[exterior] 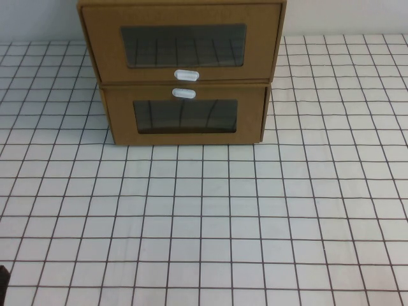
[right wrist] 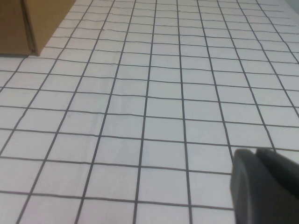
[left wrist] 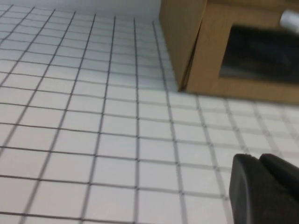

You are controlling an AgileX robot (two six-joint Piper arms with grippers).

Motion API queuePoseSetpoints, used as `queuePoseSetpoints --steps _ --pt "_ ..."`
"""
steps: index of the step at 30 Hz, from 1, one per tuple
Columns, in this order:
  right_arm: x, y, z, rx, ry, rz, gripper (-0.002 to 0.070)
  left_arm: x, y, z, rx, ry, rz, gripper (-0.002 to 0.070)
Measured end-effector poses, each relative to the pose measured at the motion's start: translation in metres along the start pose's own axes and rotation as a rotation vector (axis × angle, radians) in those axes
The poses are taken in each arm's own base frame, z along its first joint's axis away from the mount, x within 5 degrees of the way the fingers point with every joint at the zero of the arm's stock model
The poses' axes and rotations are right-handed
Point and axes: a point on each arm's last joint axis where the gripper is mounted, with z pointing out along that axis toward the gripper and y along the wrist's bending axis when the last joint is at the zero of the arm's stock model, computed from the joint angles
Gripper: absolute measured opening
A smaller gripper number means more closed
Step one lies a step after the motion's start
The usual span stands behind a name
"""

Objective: Open the shoe box
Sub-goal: 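Pull the top drawer of the cardboard box fully open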

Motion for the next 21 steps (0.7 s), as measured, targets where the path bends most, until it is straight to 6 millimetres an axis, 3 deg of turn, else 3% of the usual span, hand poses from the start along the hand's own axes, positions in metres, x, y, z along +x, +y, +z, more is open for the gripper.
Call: queuePoseSetpoints --steps 4,7,12,16,21 --pt "0.000 0.000 0.000 0.000 0.000 0.000 -0.0013 -0.012 -0.003 -0.001 0.060 -0.123 -0.354 -0.0002" --pt "0.000 0.000 0.000 0.000 0.000 0.000 -0.0013 -0.018 -0.002 -0.002 0.069 -0.191 -0.461 -0.0002" --pt "0.000 0.000 0.000 0.000 0.000 0.000 -0.0014 -0.021 -0.001 -0.003 0.076 -0.227 -0.547 -0.0002" --pt "0.000 0.000 0.000 0.000 0.000 0.000 -0.0013 -0.023 -0.006 -0.002 0.099 -0.154 -0.555 -0.0002" --pt "0.000 0.000 0.000 0.000 0.000 0.000 -0.0013 -0.062 -0.018 -0.003 0.138 0.012 -0.409 -0.0002"
